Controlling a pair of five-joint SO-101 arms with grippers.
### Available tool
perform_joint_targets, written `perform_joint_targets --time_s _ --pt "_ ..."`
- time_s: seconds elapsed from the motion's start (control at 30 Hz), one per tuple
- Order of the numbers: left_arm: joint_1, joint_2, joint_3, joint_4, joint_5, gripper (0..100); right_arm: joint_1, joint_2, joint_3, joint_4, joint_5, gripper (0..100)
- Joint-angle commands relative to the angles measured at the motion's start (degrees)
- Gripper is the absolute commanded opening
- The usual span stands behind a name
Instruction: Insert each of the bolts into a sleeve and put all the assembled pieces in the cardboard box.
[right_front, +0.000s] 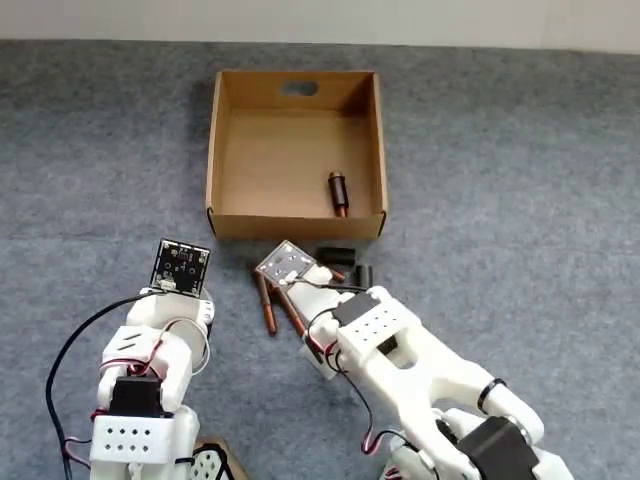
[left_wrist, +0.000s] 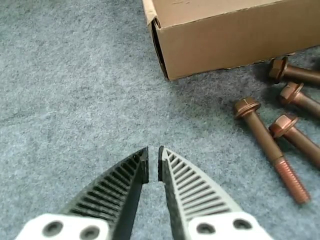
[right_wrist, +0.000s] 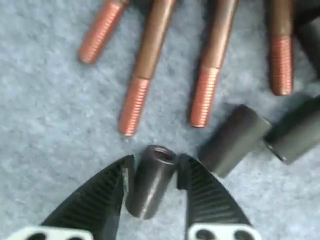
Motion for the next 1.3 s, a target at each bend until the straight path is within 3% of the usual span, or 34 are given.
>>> perform_joint_targets --time_s 0.0,0.2,0.4,0.6,0.83,1.0,1.27 --pt "-0.6 -0.4 -0.2 -0.9 -0.4 6 -0.5 0.4 -0.3 0.0 0.0 2.7" --pt "-0.7 -0.4 -0.2 -0.9 -0.4 6 1.2 -4.7 -1.7 5.8 -0.4 0.5" --pt "-0.7 -0.4 -0.2 -0.9 -0.4 6 12.4 -20.4 -2.8 14.3 -0.1 0.5" --pt "-0.7 -0.4 -0.2 -0.9 -0.4 6 20.8 -27.8 7.9 14.6 0.1 0.5" --pt "-0.7 -0.4 -0.2 -0.8 -0.4 6 21.6 -28.2 15.5 10.4 0.1 1.2" --pt "-0.7 -0.4 -0.2 -0.7 -0.4 6 21.6 -28.2 16.7 10.5 0.1 14.9" --pt "-0.7 -0.4 -0.2 -0.8 -0.4 6 21.6 -28.1 16.6 12.4 1.8 13.4"
